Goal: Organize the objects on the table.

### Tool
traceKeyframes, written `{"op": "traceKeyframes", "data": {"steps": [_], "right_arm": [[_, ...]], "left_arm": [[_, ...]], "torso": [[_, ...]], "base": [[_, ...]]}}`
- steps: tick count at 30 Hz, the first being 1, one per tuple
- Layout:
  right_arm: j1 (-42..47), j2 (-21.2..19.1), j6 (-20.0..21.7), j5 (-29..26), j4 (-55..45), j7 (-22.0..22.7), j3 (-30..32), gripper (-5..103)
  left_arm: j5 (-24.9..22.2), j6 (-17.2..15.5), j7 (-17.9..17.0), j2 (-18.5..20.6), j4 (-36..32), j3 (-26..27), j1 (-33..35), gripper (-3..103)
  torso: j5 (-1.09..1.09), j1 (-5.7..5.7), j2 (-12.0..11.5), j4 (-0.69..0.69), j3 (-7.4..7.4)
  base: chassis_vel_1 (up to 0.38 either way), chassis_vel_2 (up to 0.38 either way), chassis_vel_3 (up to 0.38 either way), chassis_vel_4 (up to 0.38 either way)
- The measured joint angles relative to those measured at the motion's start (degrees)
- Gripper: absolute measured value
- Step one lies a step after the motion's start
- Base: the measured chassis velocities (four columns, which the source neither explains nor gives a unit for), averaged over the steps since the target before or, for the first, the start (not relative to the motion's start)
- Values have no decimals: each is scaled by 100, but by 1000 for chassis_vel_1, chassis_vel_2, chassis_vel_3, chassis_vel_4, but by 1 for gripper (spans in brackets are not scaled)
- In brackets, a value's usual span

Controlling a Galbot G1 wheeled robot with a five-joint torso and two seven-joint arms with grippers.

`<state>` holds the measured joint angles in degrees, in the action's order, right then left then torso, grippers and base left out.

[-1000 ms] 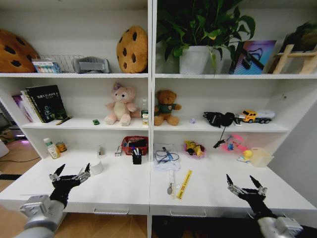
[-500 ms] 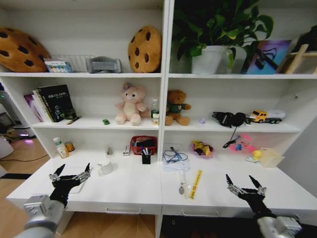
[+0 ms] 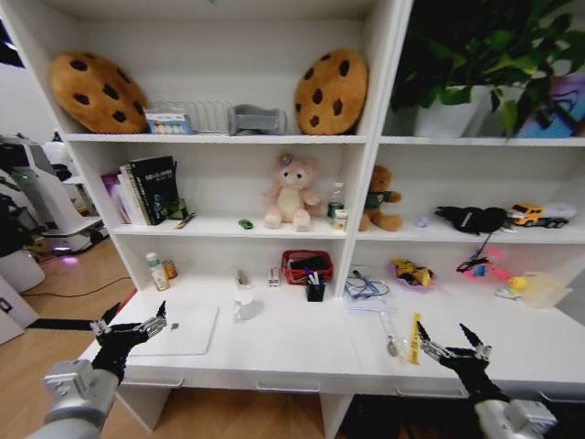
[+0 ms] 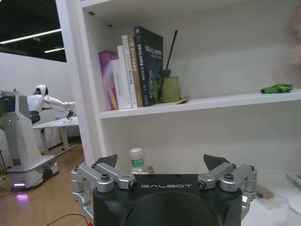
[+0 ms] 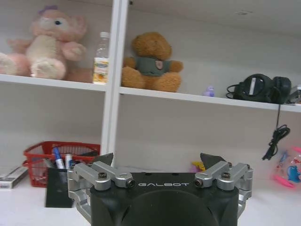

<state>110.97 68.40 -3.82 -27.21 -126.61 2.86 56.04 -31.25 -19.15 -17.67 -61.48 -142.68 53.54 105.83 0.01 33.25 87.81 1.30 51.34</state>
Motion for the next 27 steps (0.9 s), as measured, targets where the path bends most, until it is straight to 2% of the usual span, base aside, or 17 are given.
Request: {"op": "traceKeyframes", "data": {"steps": [2, 4, 5, 7, 8, 10, 11, 12, 14, 15, 16, 17, 19, 20, 21, 23, 27], "right_arm": [[3, 0, -1, 0, -2, 1, 2, 100], [-1, -1, 0, 0, 1, 1, 1, 100], [-1, -1, 0, 0, 1, 1, 1, 100], [2, 0, -1, 0, -1, 1, 0, 100], [2, 0, -1, 0, -1, 1, 0, 100], [0, -1, 0, -1, 2, 1, -1, 100], [0, -1, 0, -1, 2, 1, -1, 100], [2, -1, 0, 0, 1, 1, 0, 100], [1, -1, -1, 0, -1, 1, 1, 100], [1, 0, 0, 0, 2, 1, 0, 100], [0, -1, 0, 0, 2, 1, 0, 100], [1, 0, 0, 0, 0, 0, -1, 100], [2, 0, -1, 0, -2, 1, 0, 100], [6, 0, 0, 0, -1, 0, -1, 100], [0, 0, 0, 0, 0, 0, -1, 100], [-1, 0, 0, 0, 0, 0, -1, 100], [-1, -2, 0, 0, 0, 0, -1, 100]], "left_arm": [[0, 0, 0, 0, 1, 0, 0, 100], [1, 1, 1, 0, -2, 1, 0, 100], [1, 1, 1, 0, -2, 1, 0, 100], [0, 1, 0, 0, 1, 0, 0, 100], [0, 1, 0, 0, 1, 0, 0, 100], [1, 1, 1, 0, -2, 1, 0, 100], [1, 1, 1, 0, -2, 1, 0, 100], [0, 1, 0, 0, 0, 0, 0, 100], [0, 0, 1, 0, 0, 0, 0, 100], [0, 0, 1, 0, -1, 0, 0, 100], [0, 0, 1, 0, -2, 0, 0, 100], [1, -1, -5, 0, 1, 1, 0, 100], [0, -1, -3, 0, 1, 0, 0, 100], [1, -1, -3, 0, 0, 1, 0, 100], [1, -1, -3, 0, 0, 1, 0, 100], [1, -1, -6, 0, 1, 1, 0, 100], [1, -2, -5, 0, 0, 0, 0, 100]], "torso": [[-13, -1, 1, 0, -1], [11, 2, -2, -2, 3], [11, 2, -2, -2, 3], [-14, -2, 2, -2, -1], [-14, -2, 2, -2, -1], [13, 1, -1, -1, 2], [13, 1, -1, -1, 2], [-6, -1, 0, 0, 0], [-13, -2, 1, -1, -1], [8, -1, 0, 0, 1], [10, 0, -1, 0, 1], [-12, 0, 1, -1, 0], [-15, -1, 1, 1, -1], [3, -3, 2, 2, -1], [7, -2, 1, -1, 0], [-4, 0, 0, -4, 1], [3, 1, -1, -4, 2]], "base": [[328, 397, -345, -359], [355, 370, -405, -347], [357, 375, -405, -331], [343, 342, -350, -337], [343, 340, -325, -342], [340, 340, -352, -356], [324, 340, -378, -356], [324, 310, -346, -338], [316, 310, -340, -338], [349, 360, -340, -331], [349, 296, -347, -331], [310, 296, -239, -279], [273, 263, -239, -262], [235, 90, -153, -245], [212, 90, -81, -159], [158, 99, -81, -159], [16, 41, 15, -37]]}}
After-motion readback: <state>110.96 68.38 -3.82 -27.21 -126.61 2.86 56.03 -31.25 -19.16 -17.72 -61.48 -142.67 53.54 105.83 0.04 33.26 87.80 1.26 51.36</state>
